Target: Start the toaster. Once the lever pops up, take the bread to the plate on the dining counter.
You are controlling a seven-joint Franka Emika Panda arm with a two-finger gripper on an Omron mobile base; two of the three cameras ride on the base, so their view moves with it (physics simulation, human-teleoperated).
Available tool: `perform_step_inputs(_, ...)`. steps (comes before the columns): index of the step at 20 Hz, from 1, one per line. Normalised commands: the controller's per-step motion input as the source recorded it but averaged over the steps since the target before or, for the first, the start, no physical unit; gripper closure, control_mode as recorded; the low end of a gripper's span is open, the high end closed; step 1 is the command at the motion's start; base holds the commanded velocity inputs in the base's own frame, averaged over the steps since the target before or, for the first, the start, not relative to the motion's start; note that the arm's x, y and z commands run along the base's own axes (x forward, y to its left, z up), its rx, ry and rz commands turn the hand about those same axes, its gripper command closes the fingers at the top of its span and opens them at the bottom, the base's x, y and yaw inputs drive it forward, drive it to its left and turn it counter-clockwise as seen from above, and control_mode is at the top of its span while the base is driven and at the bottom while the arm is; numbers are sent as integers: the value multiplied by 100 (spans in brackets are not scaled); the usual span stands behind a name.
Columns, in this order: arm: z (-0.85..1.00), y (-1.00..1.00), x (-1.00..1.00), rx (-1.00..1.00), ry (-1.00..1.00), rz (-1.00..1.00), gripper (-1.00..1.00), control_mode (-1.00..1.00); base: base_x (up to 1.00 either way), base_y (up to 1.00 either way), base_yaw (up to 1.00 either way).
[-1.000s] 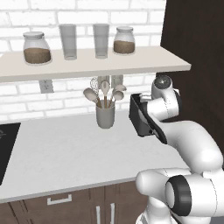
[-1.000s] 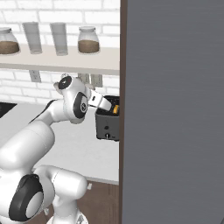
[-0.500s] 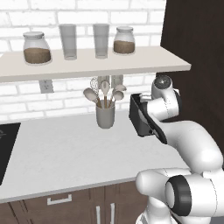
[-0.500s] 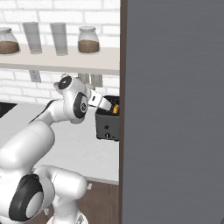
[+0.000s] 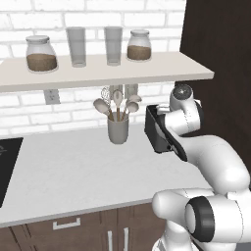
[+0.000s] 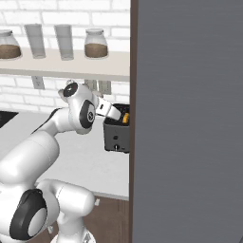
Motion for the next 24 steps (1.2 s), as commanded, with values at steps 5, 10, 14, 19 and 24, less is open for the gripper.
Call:
perform_step_inputs(5,0,0,0,0,0,0,-100,-100,0,0,0)
perform_step_inputs(10,0,0,0,0,0,0,-100,-100,0,0,0)
perform_step_inputs(14,0,0,0,0,0,0,-100,-100,0,0,0)
perform_step_inputs(19,0,0,0,0,0,0,-100,-100,0,0,0)
perform_step_inputs(24,0,0,0,0,0,0,-100,-100,0,0,0)
